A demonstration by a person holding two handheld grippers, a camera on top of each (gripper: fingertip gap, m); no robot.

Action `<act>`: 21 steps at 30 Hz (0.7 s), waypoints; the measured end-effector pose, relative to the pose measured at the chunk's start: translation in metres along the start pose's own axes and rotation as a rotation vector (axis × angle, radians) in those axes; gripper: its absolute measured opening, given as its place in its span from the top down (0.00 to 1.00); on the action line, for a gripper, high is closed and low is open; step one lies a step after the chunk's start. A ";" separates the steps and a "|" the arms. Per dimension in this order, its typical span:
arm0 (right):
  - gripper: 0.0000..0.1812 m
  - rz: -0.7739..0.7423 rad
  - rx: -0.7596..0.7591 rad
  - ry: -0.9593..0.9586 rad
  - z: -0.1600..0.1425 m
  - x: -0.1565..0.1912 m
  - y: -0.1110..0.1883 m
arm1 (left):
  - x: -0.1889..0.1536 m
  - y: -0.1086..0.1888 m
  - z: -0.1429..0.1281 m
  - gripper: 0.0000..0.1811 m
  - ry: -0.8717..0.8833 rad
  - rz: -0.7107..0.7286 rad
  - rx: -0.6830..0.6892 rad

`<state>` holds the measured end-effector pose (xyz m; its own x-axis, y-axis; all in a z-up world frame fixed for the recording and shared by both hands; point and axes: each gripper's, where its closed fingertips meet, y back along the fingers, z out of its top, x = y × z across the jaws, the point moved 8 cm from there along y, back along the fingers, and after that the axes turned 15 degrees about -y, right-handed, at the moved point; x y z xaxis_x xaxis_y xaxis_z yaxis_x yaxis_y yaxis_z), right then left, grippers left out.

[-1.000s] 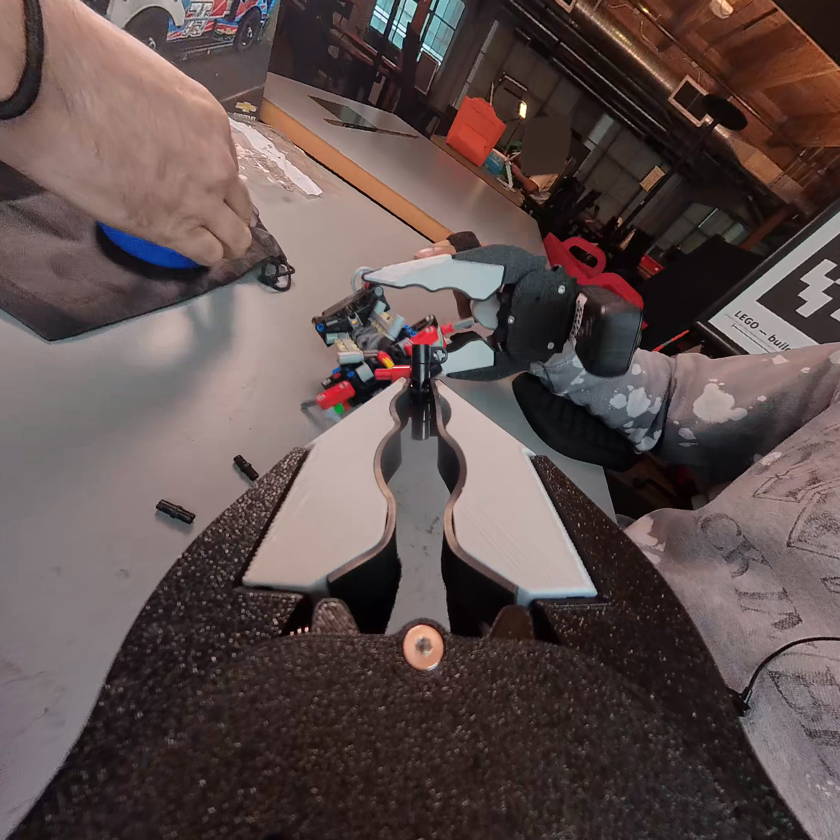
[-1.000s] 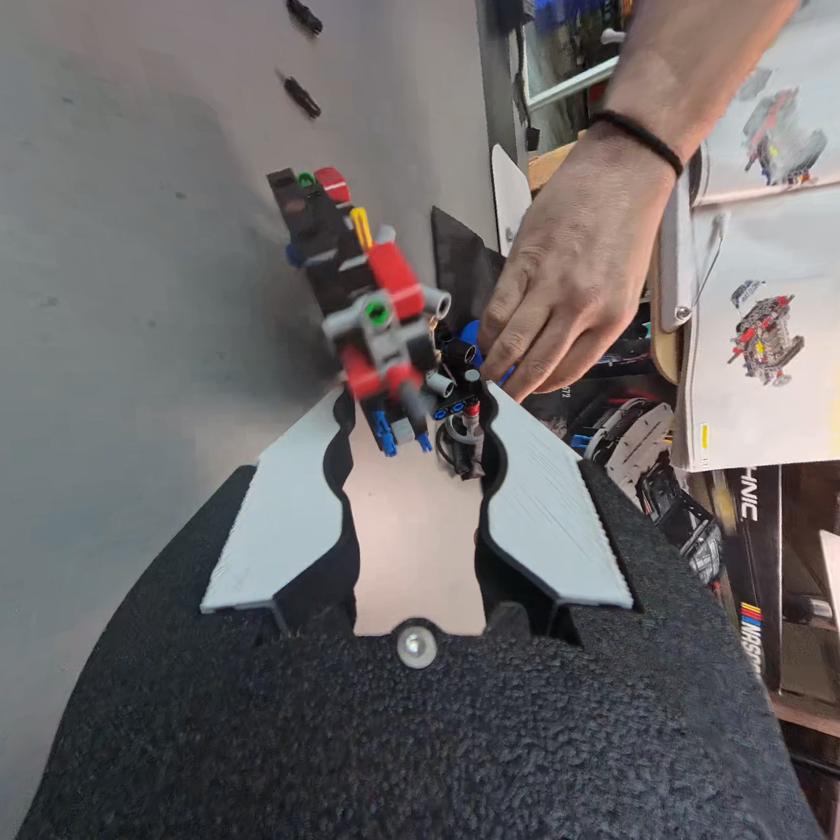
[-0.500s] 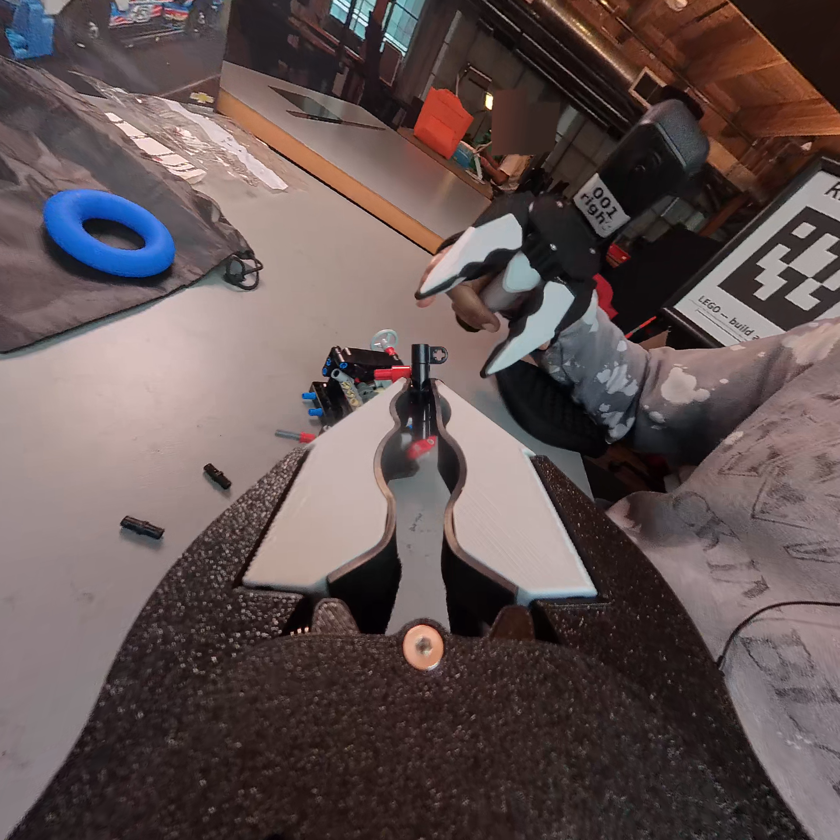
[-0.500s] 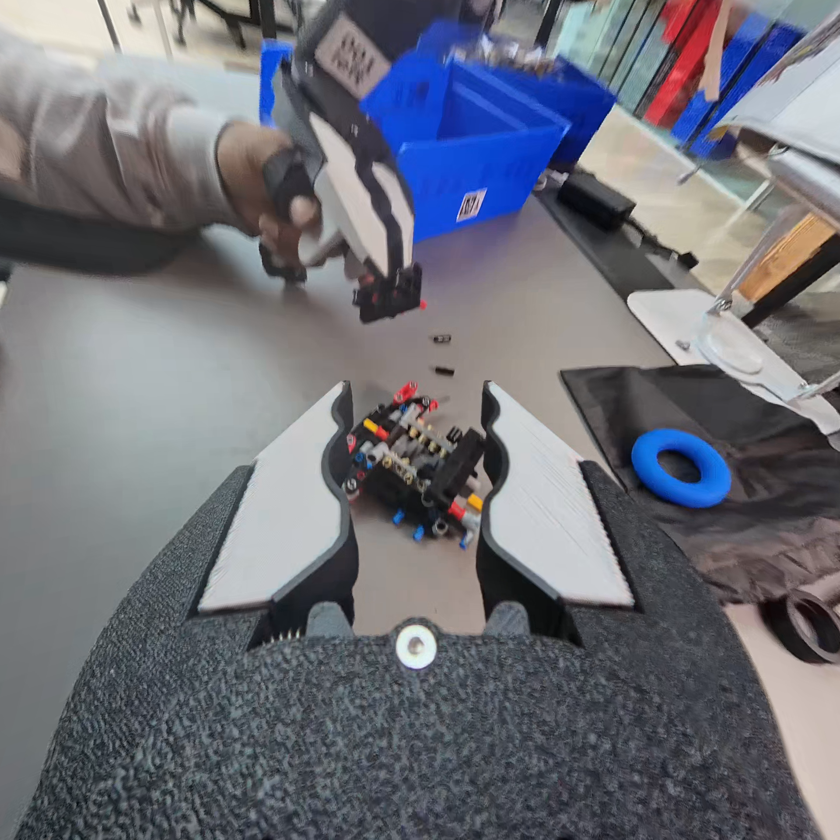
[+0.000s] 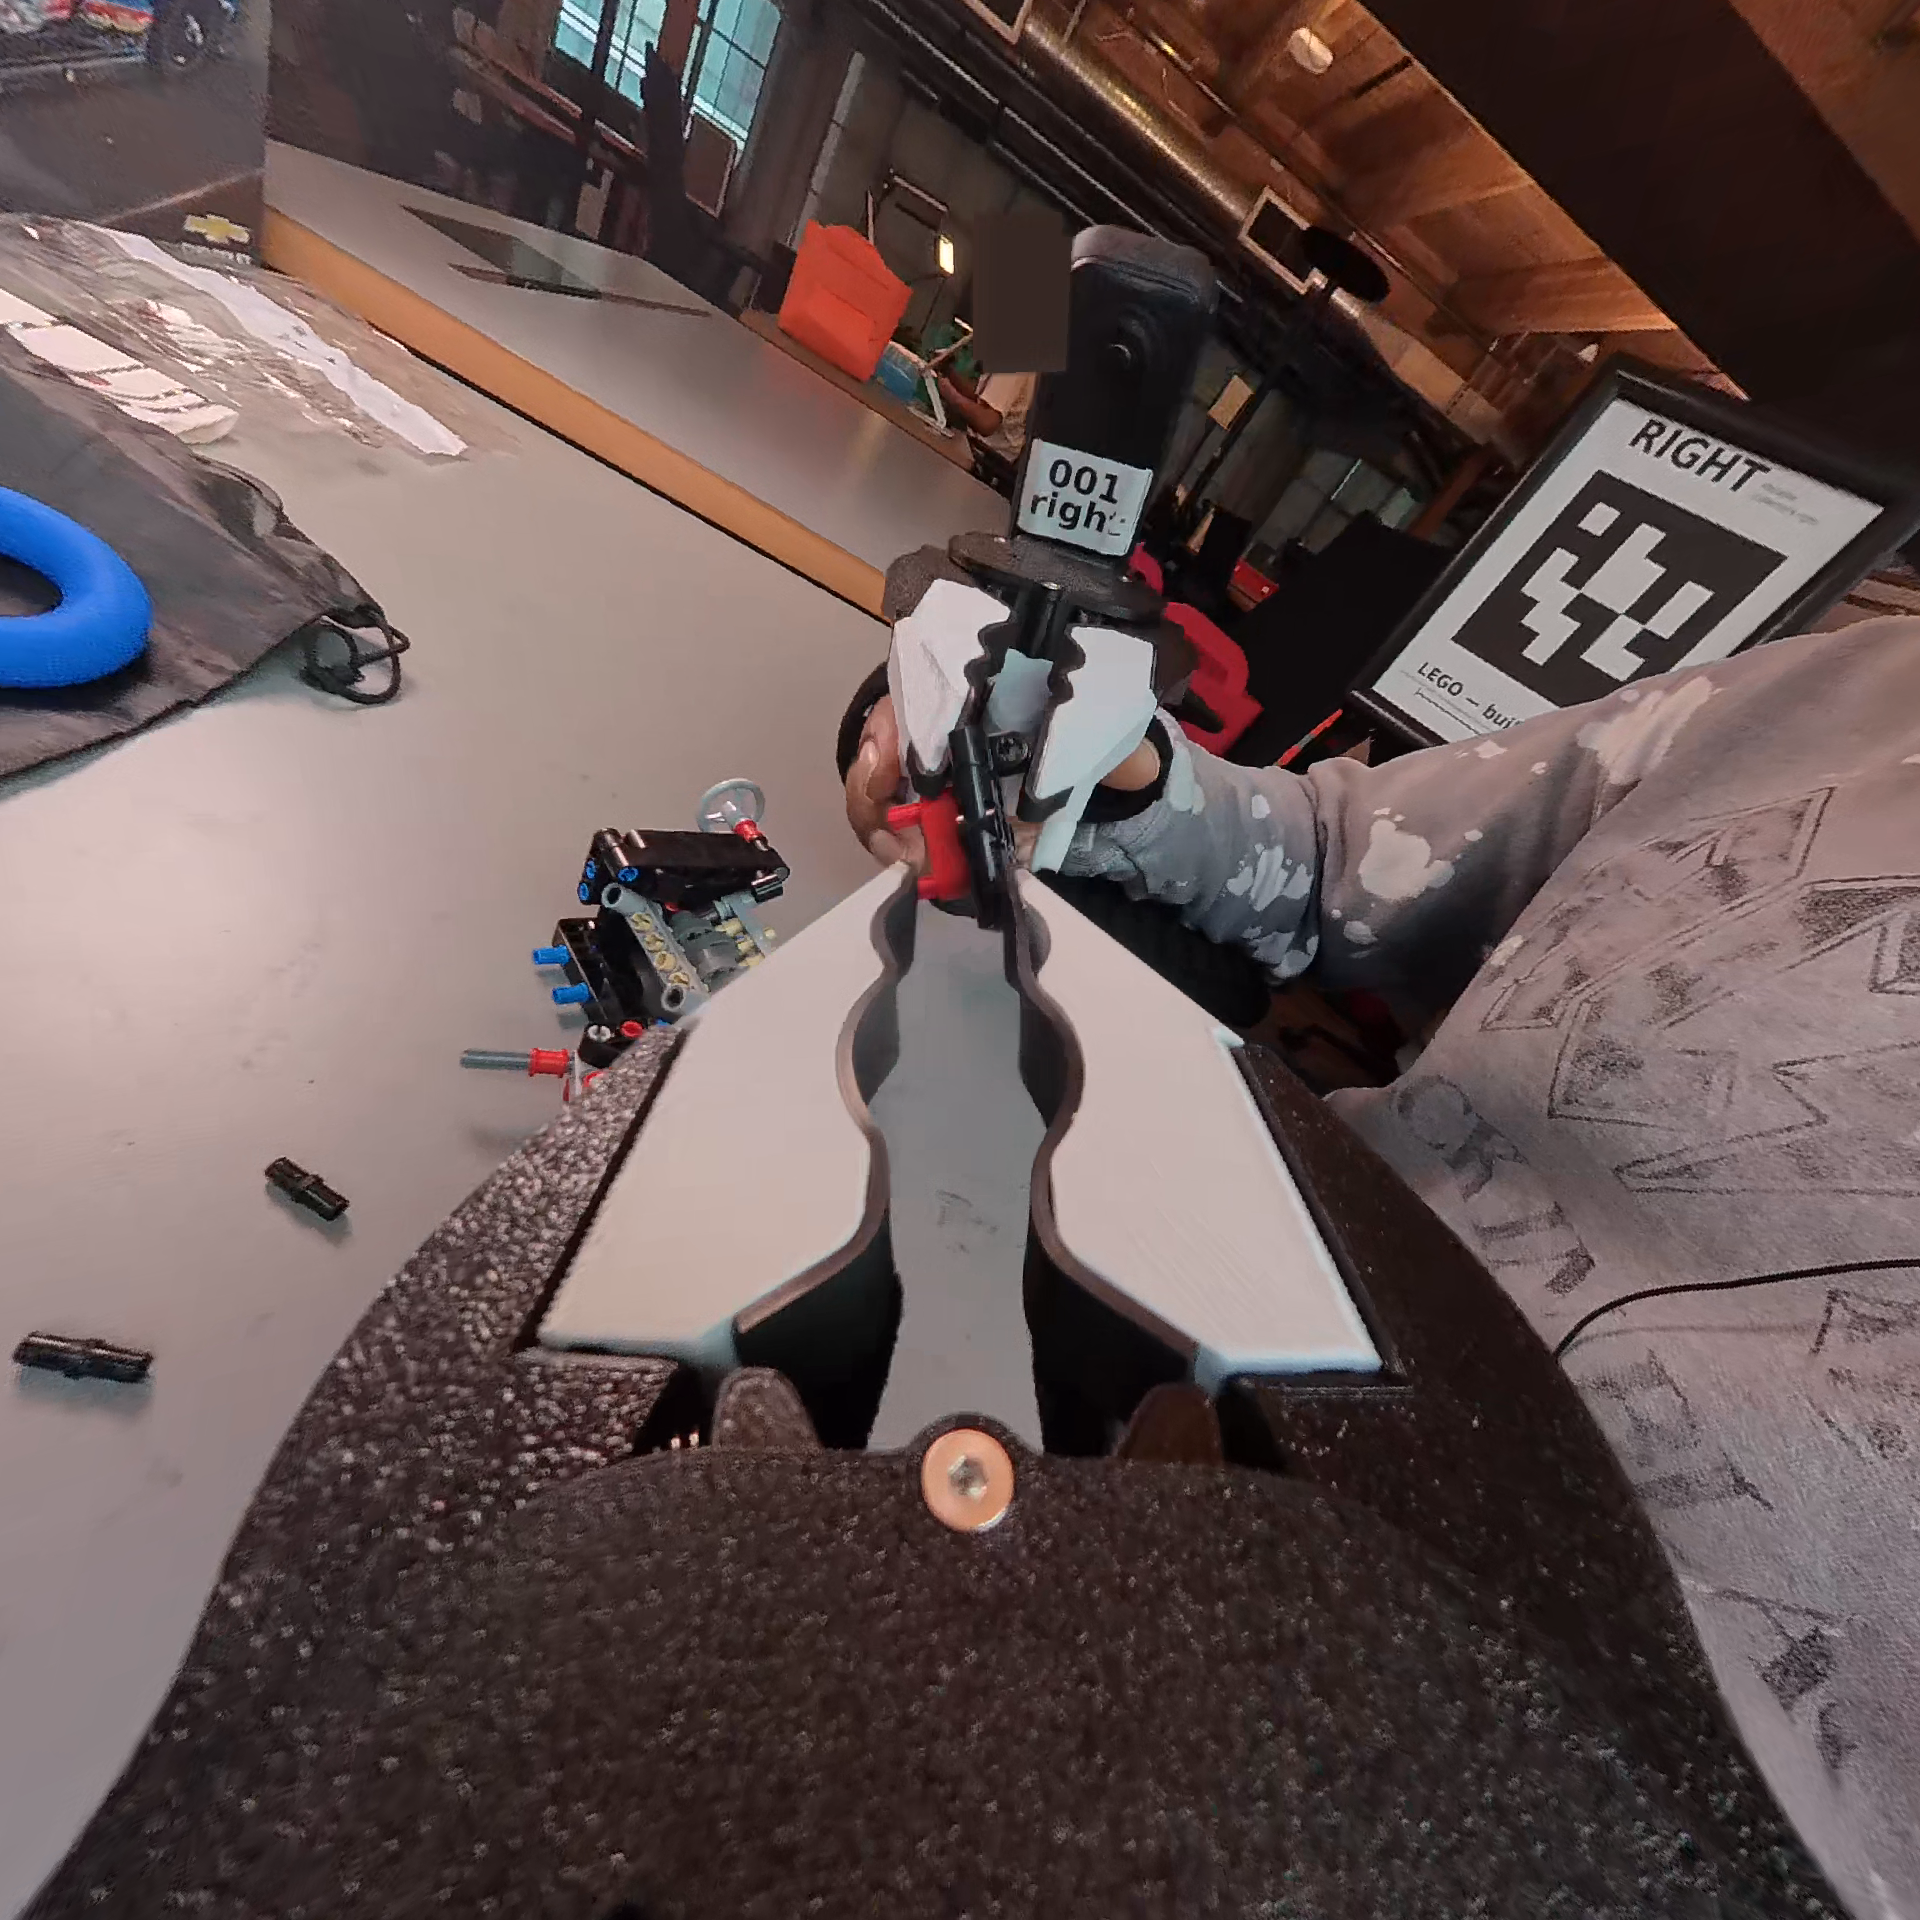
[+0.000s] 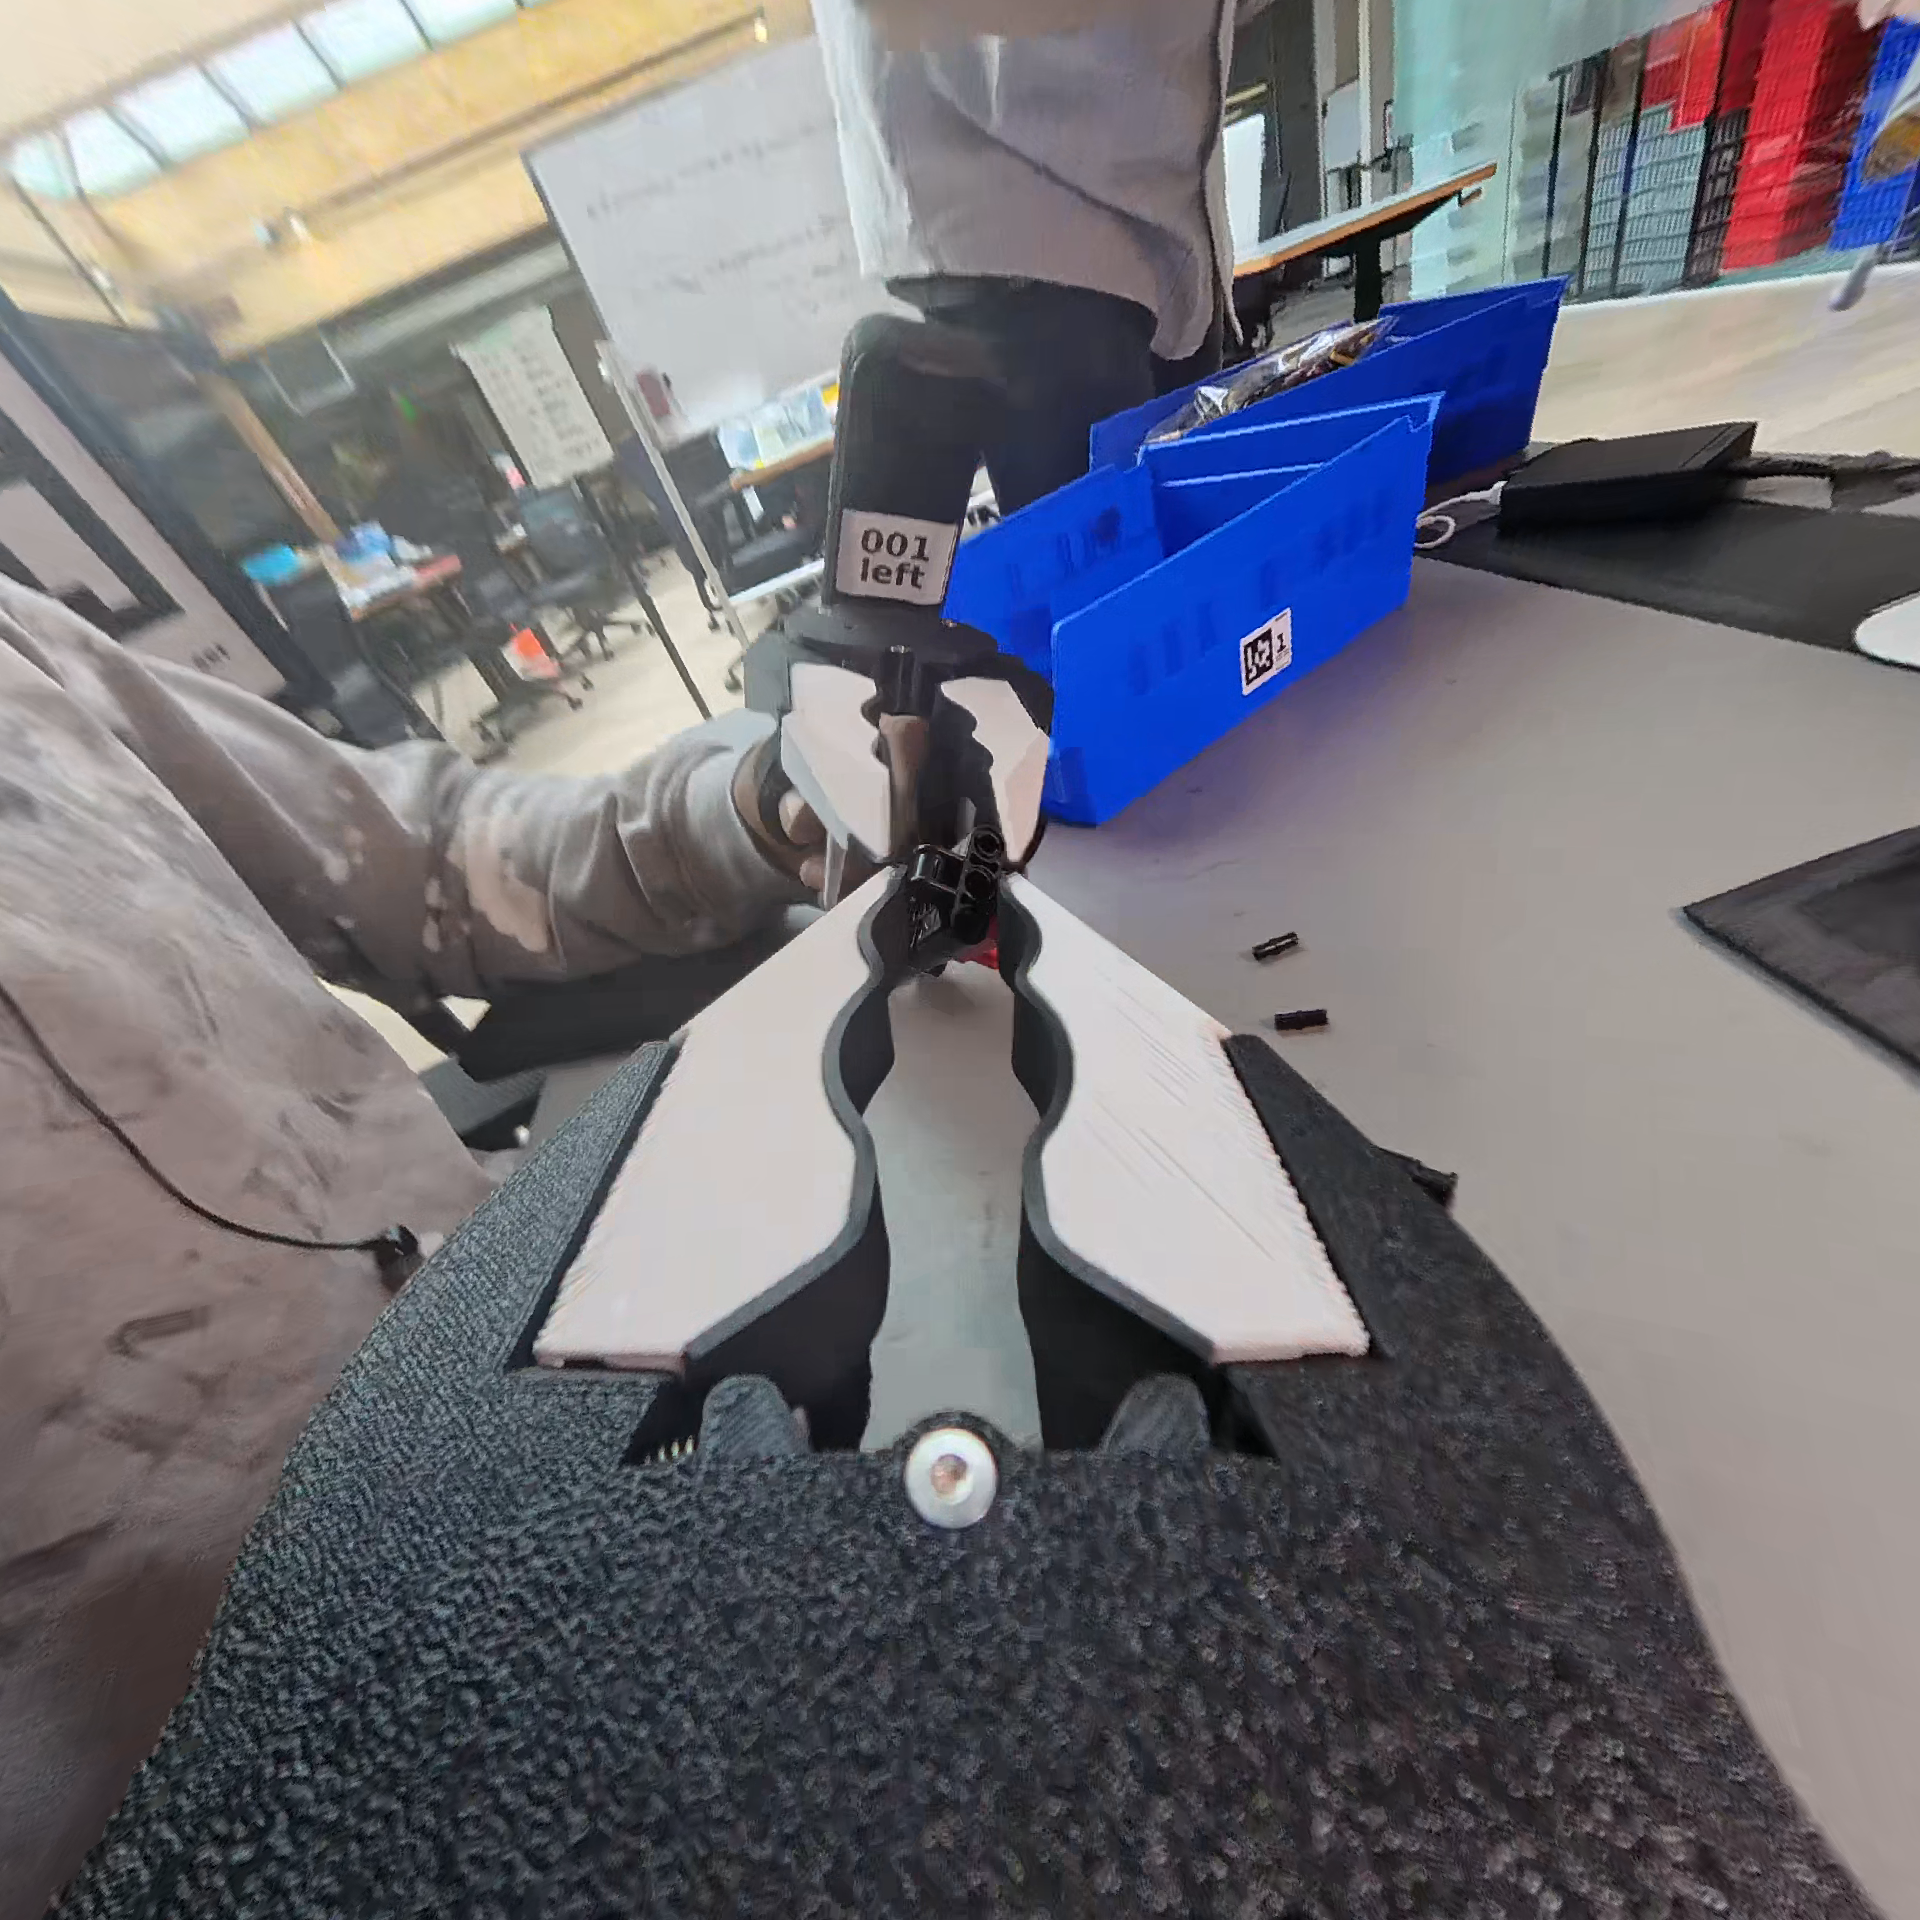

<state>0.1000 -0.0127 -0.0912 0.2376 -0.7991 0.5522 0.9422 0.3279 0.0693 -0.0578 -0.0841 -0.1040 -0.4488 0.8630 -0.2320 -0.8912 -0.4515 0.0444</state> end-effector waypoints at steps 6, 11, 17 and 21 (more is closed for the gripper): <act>0.91 0.151 -0.180 -0.408 0.005 -0.005 -0.001 | -0.022 -0.009 0.015 0.71 -0.439 0.220 0.055; 0.92 0.131 -0.192 -0.521 -0.005 -0.008 -0.013 | -0.038 -0.018 0.016 0.82 -0.778 0.387 0.187; 0.90 0.226 -0.094 -0.374 -0.003 0.002 -0.008 | -0.045 -0.010 0.020 0.85 -0.816 0.276 0.177; 0.87 0.286 0.017 -0.286 -0.002 0.015 -0.005 | -0.056 -0.006 0.020 0.85 -0.898 0.186 0.167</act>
<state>0.0990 -0.0271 -0.0852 0.4116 -0.5026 0.7602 0.8429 0.5271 -0.1079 -0.0281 -0.1252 -0.0714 -0.4060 0.6634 0.6285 -0.7665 -0.6217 0.1612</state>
